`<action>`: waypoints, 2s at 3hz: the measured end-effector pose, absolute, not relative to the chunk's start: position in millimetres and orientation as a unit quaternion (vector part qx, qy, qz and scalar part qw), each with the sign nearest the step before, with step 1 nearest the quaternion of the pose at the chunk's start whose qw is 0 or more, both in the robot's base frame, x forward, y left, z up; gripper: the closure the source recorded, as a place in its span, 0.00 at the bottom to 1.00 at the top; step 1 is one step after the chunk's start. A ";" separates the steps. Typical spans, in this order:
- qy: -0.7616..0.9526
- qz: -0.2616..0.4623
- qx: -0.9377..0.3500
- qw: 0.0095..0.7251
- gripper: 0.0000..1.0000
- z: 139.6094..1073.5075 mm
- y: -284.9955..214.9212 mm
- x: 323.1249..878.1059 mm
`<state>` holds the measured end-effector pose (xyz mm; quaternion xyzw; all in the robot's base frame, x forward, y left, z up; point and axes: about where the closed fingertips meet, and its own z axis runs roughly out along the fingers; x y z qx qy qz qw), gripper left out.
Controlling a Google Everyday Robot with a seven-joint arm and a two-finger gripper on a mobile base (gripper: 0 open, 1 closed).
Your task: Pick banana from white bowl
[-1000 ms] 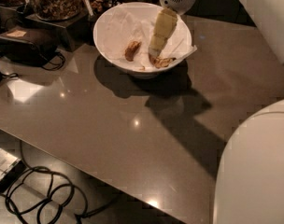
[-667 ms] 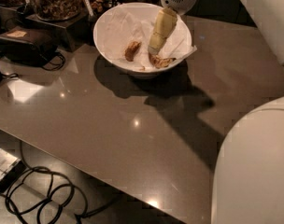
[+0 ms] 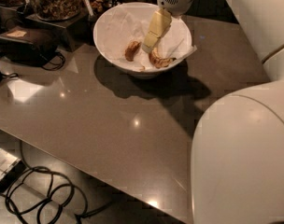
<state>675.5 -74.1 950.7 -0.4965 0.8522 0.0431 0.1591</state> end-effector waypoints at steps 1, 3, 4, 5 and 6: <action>0.860 0.049 -0.484 0.153 0.04 942.2 -74.3 683.2; 0.868 0.051 -0.473 0.142 0.14 929.0 -75.3 690.4; 0.869 0.050 -0.473 0.136 0.20 924.0 -72.5 691.8; 0.872 0.049 -0.470 0.130 0.22 919.2 -71.5 692.9; 0.875 0.048 -0.464 0.125 0.26 914.5 -72.4 694.9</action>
Offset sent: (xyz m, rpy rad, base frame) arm -0.0026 -0.0167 -0.0210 -0.0271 0.1237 -0.0580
